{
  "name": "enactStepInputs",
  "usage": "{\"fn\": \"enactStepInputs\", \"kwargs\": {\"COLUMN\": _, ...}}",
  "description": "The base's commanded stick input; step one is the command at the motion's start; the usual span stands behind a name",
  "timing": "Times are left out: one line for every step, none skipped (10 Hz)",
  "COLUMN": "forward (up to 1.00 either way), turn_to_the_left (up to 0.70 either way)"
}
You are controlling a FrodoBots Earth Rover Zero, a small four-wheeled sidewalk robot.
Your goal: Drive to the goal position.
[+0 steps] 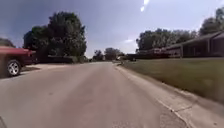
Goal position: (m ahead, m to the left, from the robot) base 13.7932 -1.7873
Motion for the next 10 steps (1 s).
{"fn": "enactStepInputs", "kwargs": {"forward": 0.70, "turn_to_the_left": 0.00}}
{"fn": "enactStepInputs", "kwargs": {"forward": 0.70, "turn_to_the_left": 0.00}}
{"fn": "enactStepInputs", "kwargs": {"forward": 0.70, "turn_to_the_left": 0.00}}
{"fn": "enactStepInputs", "kwargs": {"forward": 0.70, "turn_to_the_left": 0.00}}
{"fn": "enactStepInputs", "kwargs": {"forward": 0.70, "turn_to_the_left": 0.00}}
{"fn": "enactStepInputs", "kwargs": {"forward": 0.70, "turn_to_the_left": 0.00}}
{"fn": "enactStepInputs", "kwargs": {"forward": 0.70, "turn_to_the_left": 0.00}}
{"fn": "enactStepInputs", "kwargs": {"forward": 0.70, "turn_to_the_left": 0.00}}
{"fn": "enactStepInputs", "kwargs": {"forward": 0.70, "turn_to_the_left": 0.00}}
{"fn": "enactStepInputs", "kwargs": {"forward": 0.70, "turn_to_the_left": 0.00}}
